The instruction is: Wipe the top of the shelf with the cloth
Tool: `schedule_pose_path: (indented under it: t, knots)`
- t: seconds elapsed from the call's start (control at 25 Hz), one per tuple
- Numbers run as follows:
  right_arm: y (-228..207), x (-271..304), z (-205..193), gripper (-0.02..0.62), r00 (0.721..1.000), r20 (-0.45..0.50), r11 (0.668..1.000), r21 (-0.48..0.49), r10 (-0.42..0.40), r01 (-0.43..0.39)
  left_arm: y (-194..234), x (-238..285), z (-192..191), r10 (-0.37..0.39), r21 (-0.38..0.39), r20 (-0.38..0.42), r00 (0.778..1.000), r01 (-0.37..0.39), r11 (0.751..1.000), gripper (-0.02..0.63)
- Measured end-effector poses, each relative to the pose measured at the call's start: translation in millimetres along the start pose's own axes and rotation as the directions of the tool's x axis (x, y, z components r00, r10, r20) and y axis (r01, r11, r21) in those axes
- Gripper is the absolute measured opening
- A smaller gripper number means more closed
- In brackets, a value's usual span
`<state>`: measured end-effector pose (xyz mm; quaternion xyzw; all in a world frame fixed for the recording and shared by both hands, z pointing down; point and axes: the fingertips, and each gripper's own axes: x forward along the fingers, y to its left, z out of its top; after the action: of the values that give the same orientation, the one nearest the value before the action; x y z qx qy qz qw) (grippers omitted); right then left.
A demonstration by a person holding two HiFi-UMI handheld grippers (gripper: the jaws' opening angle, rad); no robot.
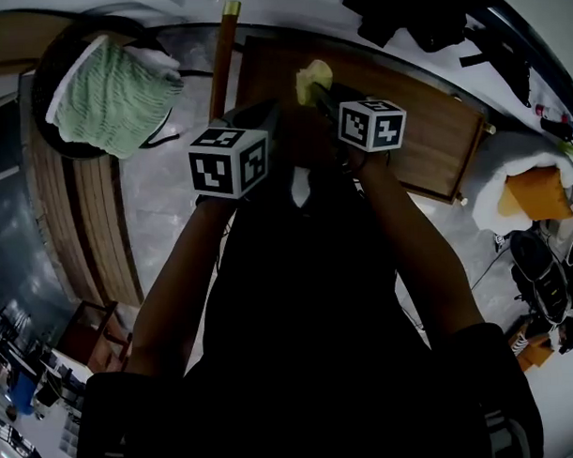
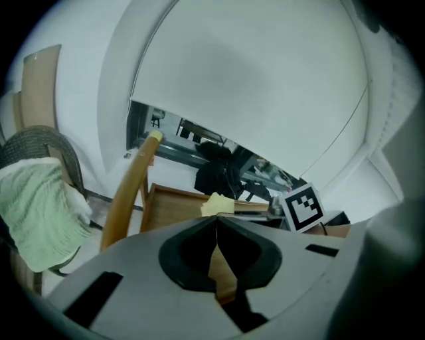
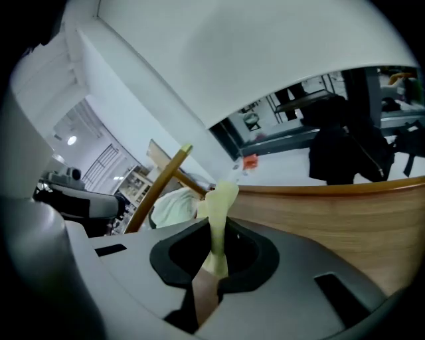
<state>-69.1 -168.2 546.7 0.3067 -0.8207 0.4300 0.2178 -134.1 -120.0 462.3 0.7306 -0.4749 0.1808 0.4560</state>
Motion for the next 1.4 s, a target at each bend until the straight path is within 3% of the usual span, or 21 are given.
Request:
schedule_pose_path:
  t: [0.24,0.48,0.8,0.96,1.4]
  knots:
    - [69.8,87.8,-26.3,0.048,0.992,-0.11,0.996,-0.058,0.06,-0.066,48.5,-34.8,11.3,0.02,-0.011,0.023,1.0,-0.02,1.0,0.011]
    - [78.2,116.8,-66.7,0.049,0.98,-0.199,0.995,-0.099,-0.007,-0.013,60.2,-45.1,1.8,0.016,-0.023,0.005,1.0,-0.015,1.0,0.011]
    - [65.7,115.6,-84.7,0.048,0.967,-0.251,0.976,-0.217,-0.046,-0.01,49.4,-33.8,-19.0,0.019,-0.012,-0.038,0.999,-0.019,1.0,0.011]
    - [53.3,99.2,-86.7,0.048,0.966,-0.254,0.977,-0.212,-0.058,0.003,36.9,-18.9,-32.4,0.016,-0.018,-0.072,0.997,-0.017,1.0,0.011]
    - [-29.6,15.7,-94.2,0.048,0.963,-0.231,0.972,-0.217,-0.137,0.086,-33.1,41.4,-63.5,-0.037,0.028,-0.16,0.986,0.042,0.999,0.011]
